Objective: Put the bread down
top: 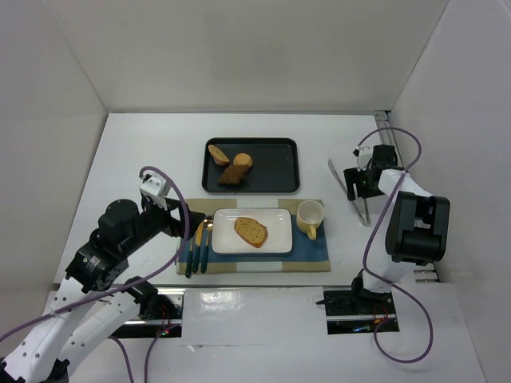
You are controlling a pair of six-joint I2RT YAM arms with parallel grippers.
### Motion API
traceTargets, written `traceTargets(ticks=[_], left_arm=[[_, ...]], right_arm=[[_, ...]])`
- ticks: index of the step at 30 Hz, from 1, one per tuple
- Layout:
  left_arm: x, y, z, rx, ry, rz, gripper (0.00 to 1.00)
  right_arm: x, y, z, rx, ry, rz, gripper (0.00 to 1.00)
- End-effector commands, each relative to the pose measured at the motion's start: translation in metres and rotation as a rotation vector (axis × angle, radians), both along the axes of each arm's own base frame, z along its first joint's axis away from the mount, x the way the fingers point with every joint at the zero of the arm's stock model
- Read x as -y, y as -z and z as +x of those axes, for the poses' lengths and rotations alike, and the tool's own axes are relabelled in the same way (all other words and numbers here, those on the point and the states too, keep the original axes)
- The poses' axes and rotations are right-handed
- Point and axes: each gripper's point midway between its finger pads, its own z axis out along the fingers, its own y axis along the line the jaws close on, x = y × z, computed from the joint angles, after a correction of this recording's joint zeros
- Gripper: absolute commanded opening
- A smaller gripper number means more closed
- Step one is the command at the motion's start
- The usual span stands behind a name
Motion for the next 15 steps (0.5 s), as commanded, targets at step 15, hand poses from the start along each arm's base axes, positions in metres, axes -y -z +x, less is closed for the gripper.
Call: traceTargets(ticks=[15], left_arm=[[0.002, -0.009, 0.003, 0.027, -0.004, -0.026, 1.0]], right_arm=[[-0.037, -0.186, -0.01, 0.515, -0.142, 0.118, 1.0]])
